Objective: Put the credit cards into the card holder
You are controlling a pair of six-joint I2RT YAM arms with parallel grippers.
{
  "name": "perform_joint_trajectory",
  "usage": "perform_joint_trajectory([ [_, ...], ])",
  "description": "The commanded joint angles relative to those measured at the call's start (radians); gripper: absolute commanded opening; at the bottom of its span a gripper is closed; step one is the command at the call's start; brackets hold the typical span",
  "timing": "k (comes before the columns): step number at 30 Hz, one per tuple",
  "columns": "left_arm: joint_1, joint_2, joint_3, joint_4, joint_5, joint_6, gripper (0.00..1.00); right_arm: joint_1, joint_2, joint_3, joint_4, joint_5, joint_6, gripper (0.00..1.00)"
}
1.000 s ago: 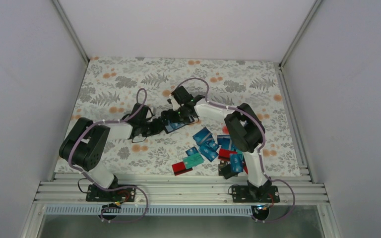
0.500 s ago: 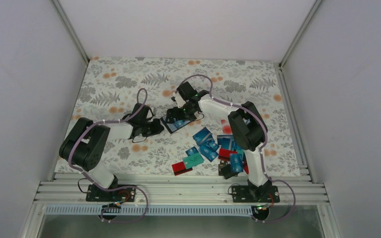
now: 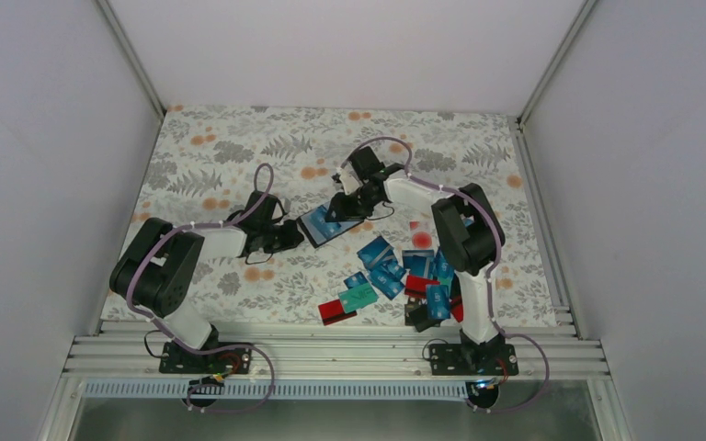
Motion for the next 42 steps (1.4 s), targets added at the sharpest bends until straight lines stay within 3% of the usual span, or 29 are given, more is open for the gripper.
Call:
perform_joint_trajectory([
  [1, -0.005, 0.024, -0.011, -0.097, -0.052, 0.008, 0.02, -0.008, 0.004, -0.023, 0.043, -0.077, -0.012, 0.33],
  [6, -0.005, 0.029, -0.003, -0.101, -0.048, 0.011, 0.02, -0.02, 0.012, -0.049, 0.073, -0.122, -0.006, 0.16],
  [13, -0.004, 0.027, 0.001, -0.112, -0.053, 0.014, 0.02, -0.031, 0.031, -0.071, 0.104, -0.175, 0.0, 0.05],
  [29, -0.017, 0.063, 0.016, -0.085, -0.027, 0.001, 0.02, -0.065, 0.044, -0.197, 0.333, -0.284, 0.181, 0.04],
  [42, -0.026, 0.086, 0.031, -0.08, -0.025, -0.001, 0.03, -0.02, 0.063, -0.212, 0.354, -0.294, 0.213, 0.04],
])
